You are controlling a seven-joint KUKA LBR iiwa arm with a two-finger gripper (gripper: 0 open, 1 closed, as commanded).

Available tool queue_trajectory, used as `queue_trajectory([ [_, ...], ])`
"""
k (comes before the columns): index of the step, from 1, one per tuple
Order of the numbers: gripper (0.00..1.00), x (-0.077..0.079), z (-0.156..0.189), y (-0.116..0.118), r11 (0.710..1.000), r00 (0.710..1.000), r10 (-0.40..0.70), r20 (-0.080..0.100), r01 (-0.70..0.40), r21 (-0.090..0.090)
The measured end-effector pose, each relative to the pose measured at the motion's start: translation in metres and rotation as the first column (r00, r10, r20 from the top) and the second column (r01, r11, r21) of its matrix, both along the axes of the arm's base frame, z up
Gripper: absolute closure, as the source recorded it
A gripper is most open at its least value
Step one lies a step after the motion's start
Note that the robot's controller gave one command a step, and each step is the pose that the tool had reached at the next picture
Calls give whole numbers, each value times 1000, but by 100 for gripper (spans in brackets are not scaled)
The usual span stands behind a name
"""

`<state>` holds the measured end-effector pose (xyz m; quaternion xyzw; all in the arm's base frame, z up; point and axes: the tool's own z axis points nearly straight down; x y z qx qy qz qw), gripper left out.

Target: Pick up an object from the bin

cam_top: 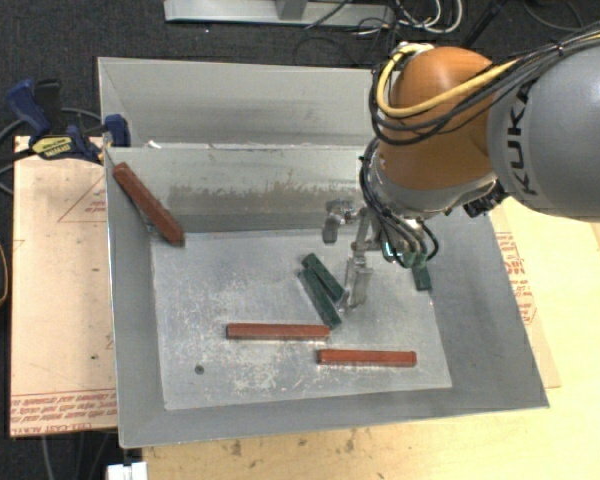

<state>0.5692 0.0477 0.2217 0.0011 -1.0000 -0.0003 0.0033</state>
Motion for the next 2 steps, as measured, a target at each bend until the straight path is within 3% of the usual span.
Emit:
queue_trajectory([
  [1,0,-39,-106,-28,1000,1000,26,-3,-26,-1],
  [2,0,-43,-155,31,1000,1000,-5,2,5,3],
])
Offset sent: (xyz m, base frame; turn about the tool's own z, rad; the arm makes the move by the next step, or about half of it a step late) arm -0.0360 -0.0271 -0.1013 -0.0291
